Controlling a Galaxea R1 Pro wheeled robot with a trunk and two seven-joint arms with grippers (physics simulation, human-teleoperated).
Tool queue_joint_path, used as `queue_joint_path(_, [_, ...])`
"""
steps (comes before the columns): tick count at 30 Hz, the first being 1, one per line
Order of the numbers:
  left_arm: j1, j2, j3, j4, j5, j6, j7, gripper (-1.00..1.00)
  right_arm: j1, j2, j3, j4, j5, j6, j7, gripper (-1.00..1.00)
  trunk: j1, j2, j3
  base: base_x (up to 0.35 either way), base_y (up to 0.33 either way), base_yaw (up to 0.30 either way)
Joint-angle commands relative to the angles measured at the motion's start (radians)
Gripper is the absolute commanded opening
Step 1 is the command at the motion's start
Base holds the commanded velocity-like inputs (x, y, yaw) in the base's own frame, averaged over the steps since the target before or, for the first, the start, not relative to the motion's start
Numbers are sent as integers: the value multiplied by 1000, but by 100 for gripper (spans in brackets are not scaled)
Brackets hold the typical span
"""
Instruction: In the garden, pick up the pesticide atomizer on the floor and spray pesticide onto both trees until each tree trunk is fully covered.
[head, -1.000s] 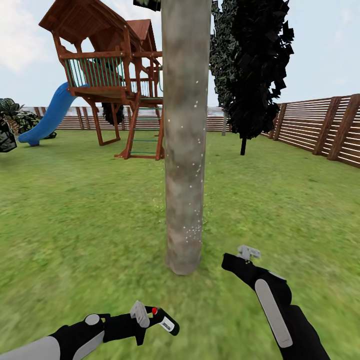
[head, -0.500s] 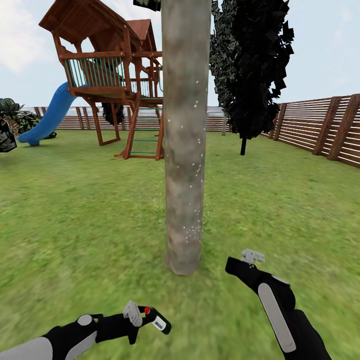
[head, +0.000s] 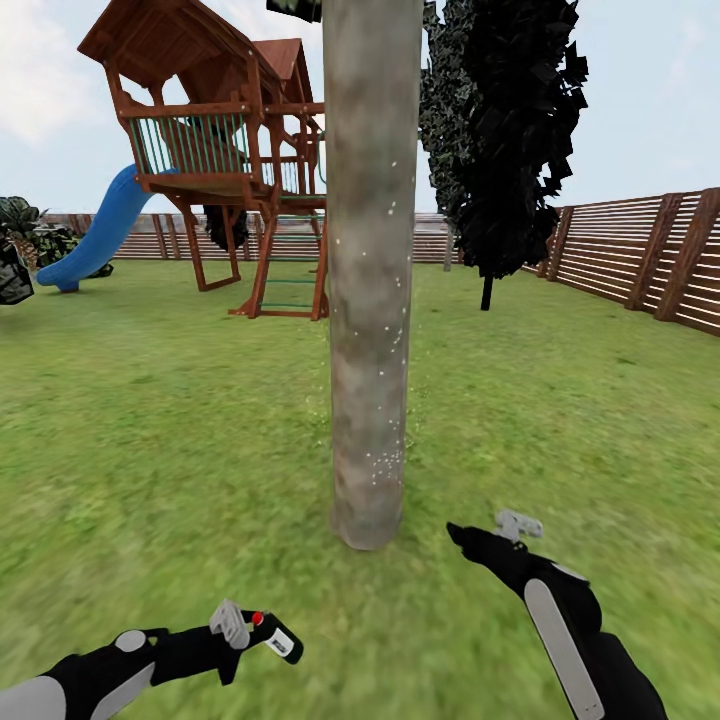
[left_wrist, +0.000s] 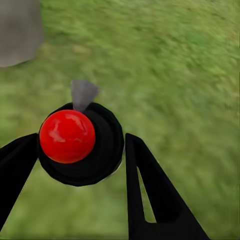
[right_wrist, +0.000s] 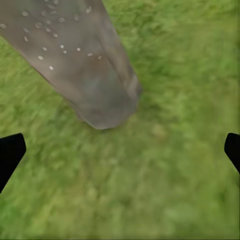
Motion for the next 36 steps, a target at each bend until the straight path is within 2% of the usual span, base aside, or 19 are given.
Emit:
queue_joint_path(1, [-1,2,-8,-1,9,-5,1,-100,0,-1,2,-1,-10,2,-11,100,0,0,-1,0,0,0])
queue_joint_path(3, [-2,4,-6,1,14,-5,1,-100,0,-1,3,-1,-8,2,-13,100,0,0,-1,0,0,0])
queue_joint_path(6, [-2,7,-5,58,52,-5,4,-100,8,-1,2,10,19,-6,-49,100,0,0,-1,0,0,0])
queue_joint_path(8, [-3,7,-4,110,81,-5,5,-100,45,-2,-8,25,34,-58,-67,100,0,0,-1,0,0,0])
queue_joint_path(10, [-3,8,-4,151,94,-6,7,-100,68,-3,-21,37,39,-93,-72,100,0,0,-1,0,0,0])
queue_joint_path(13, [-2,9,-4,208,116,-14,36,-100,87,-26,-37,78,41,-122,-75,100,0,0,-1,0,0,0])
queue_joint_path(16, [-2,9,-4,239,123,-17,56,-100,102,-44,-43,139,41,-204,-73,100,0,0,-1,0,0,0])
queue_joint_path(22, [-1,9,-4,267,157,-20,79,-100,114,-53,-46,214,41,-257,-71,100,0,0,-1,0,0,0])
queue_joint_path(27, [-1,10,-4,268,161,-21,80,-100,114,-56,-46,222,42,-259,-71,100,0,0,-1,0,0,0])
queue_joint_path(31, [-1,10,-4,269,162,-20,80,-100,115,-75,-45,245,41,-261,-70,100,0,0,-1,0,0,0])
queue_joint_path(36, [7,8,-4,297,163,-20,80,-100,138,-83,-46,281,41,-312,-67,100,0,0,-1,0,0,0])
